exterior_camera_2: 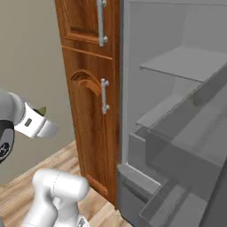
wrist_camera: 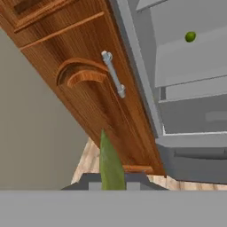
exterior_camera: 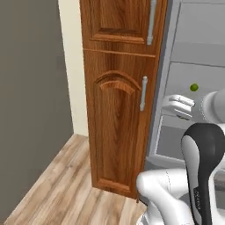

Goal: Take the lemon wedge from the fridge and place it on the plate with fish on the dining counter.

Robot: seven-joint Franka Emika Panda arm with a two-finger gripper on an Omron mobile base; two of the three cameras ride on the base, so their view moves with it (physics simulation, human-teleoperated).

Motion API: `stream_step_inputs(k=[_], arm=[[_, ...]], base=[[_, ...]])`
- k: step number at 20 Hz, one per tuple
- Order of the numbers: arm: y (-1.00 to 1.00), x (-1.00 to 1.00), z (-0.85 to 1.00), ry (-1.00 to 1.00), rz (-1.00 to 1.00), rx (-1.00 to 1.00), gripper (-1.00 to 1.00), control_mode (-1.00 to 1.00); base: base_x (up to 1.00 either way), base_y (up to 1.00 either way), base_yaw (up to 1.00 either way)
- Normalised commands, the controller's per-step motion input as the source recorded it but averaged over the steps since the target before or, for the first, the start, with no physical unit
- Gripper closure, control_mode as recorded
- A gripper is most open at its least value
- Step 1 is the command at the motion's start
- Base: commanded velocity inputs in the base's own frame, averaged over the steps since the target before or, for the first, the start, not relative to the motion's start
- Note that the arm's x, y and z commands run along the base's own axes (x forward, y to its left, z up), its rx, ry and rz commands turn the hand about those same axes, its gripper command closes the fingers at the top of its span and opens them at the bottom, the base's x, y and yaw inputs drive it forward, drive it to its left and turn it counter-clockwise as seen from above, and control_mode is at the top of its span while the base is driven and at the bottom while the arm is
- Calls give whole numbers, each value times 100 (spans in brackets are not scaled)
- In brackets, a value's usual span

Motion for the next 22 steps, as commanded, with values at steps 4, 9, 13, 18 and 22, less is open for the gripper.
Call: stream_step_inputs(k=[4, 9, 13, 18, 22], arm=[[0, 0, 0, 0, 0, 0, 100, 100], [0, 0, 0, 0, 0, 0, 100, 100], [0, 0, 0, 0, 0, 0, 100, 100], [0, 0, 0, 0, 0, 0, 100, 100], [0, 0, 0, 0, 0, 0, 100, 100]], base=[[0, 8, 100], [0, 8, 100], [0, 8, 100], [0, 8, 100], [0, 8, 100]])
